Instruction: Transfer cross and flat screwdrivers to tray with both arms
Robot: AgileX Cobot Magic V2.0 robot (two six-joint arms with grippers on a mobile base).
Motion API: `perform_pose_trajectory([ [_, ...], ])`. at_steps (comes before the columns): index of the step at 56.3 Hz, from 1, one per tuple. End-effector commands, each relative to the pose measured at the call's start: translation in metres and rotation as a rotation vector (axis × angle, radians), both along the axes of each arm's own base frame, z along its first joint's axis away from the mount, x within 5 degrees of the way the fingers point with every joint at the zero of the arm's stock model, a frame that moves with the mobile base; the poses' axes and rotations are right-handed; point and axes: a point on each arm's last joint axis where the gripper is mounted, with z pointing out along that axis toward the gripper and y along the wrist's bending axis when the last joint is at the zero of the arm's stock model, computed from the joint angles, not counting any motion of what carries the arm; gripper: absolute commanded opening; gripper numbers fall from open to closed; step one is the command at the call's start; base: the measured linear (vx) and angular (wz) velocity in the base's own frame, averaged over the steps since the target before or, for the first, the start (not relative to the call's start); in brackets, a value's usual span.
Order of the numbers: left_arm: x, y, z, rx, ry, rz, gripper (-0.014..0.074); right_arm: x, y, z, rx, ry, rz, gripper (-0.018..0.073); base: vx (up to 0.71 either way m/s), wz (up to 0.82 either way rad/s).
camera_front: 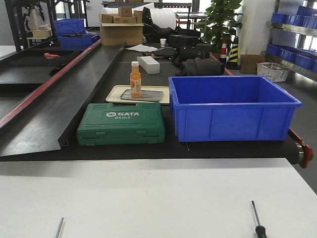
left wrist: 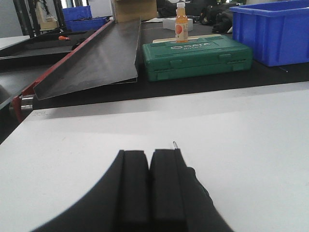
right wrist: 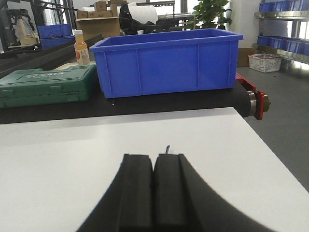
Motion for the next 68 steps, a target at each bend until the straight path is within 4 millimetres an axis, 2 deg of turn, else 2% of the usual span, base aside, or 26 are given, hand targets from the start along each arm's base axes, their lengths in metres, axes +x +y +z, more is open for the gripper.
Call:
perform_pose_trajectory([
  [1,-0.002,0.001,0.019,-0.011,-0.133,0.007,0.0003,0.0,0.0,0.005,-0.01,-0.08,-0.004,-0.0008,0.0,0.0],
  [35,-0.002,0.001,0.019,-0.011,-0.136,0.007,0.0003,0.0,0.0,0.006,-0.01,-0.083,-0.004,-0.0008,0.0,0.0],
  [44,-0.002,0.001,0.021,-0.011,-0.156,0.008,0.0003,-0.001,0.0,0.013,-0.01,-0.166,-0.001,-0.0008,0.0,0.0],
  [49,-0.003,0.001,0.025,-0.012,-0.195,0.01,0.0003,-0.002,0.0,0.021,-0.01,-0.253,0.002,-0.0008,0.0,0.0],
  [61,-0.007,0.003,0.047,-0.062,-0.426,0.022,0.0003,-0.01,0.001,0.047,-0.009,-0.479,0.009,-0.0008,0.0,0.0],
  [64,-0.011,0.004,0.058,-0.141,-0.48,0.019,0.0003,-0.013,0.001,0.061,-0.01,-0.509,0.008,-0.0008,0.0,0.0],
  [68,-0.02,0.004,0.088,-0.223,-0.565,0.005,0.0003,-0.022,0.001,0.088,-0.018,-0.555,0.005,-0.0008,0.0,0.0],
])
